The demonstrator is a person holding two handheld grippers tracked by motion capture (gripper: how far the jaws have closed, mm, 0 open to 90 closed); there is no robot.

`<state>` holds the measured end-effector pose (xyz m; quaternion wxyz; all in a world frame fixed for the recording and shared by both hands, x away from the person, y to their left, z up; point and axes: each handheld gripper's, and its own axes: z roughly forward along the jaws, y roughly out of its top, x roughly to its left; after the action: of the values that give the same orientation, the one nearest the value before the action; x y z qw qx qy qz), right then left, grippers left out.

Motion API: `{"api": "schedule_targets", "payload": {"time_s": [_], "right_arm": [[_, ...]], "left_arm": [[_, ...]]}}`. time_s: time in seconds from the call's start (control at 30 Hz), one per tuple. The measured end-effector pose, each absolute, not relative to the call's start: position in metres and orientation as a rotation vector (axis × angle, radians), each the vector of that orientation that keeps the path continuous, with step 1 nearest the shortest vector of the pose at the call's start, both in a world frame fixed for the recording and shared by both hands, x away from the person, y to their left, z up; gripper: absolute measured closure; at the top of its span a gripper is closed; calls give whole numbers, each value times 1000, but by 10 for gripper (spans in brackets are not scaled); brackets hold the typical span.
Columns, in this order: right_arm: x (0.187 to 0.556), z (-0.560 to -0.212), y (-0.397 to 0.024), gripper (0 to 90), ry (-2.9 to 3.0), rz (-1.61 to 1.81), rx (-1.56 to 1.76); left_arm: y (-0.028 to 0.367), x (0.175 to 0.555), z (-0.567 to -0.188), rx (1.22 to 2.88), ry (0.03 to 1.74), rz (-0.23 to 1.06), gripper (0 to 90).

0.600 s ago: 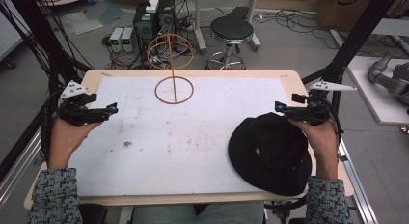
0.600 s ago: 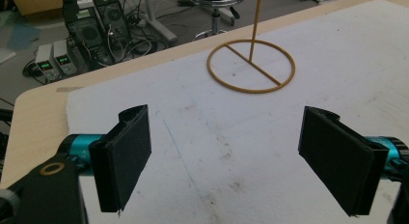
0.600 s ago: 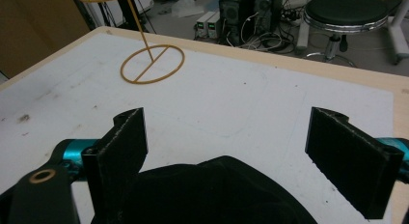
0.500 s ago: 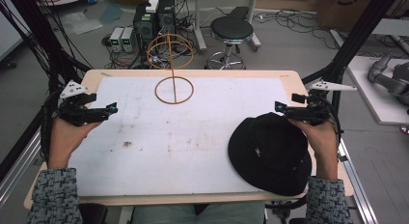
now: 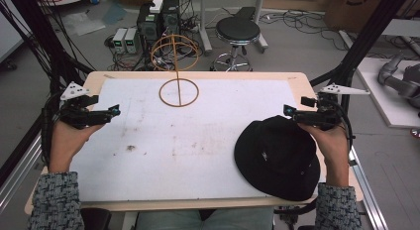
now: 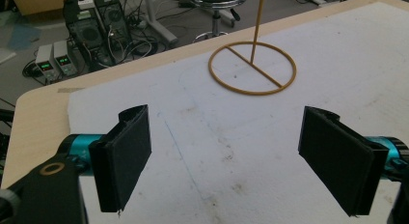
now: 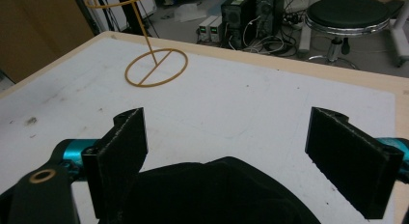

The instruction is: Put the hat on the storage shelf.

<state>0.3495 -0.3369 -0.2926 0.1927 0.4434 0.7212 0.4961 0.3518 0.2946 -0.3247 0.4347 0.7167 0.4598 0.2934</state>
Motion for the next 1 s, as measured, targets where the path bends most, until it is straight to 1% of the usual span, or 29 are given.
{"api": "schedule_targets", "payload": {"time_s": [0.23,0.7,1.0], "right_arm": [[344,-287,-337,146,2011,1439,1230],[320,-296,-348,154,2013,1512,1173],[308,-306,-348,162,2010,1513,1117]], "left_arm": [[298,352,-325,1779,1154,730,193],[299,352,-326,1778,1151,731,193],[300,352,-325,1778,1153,730,193]]}}
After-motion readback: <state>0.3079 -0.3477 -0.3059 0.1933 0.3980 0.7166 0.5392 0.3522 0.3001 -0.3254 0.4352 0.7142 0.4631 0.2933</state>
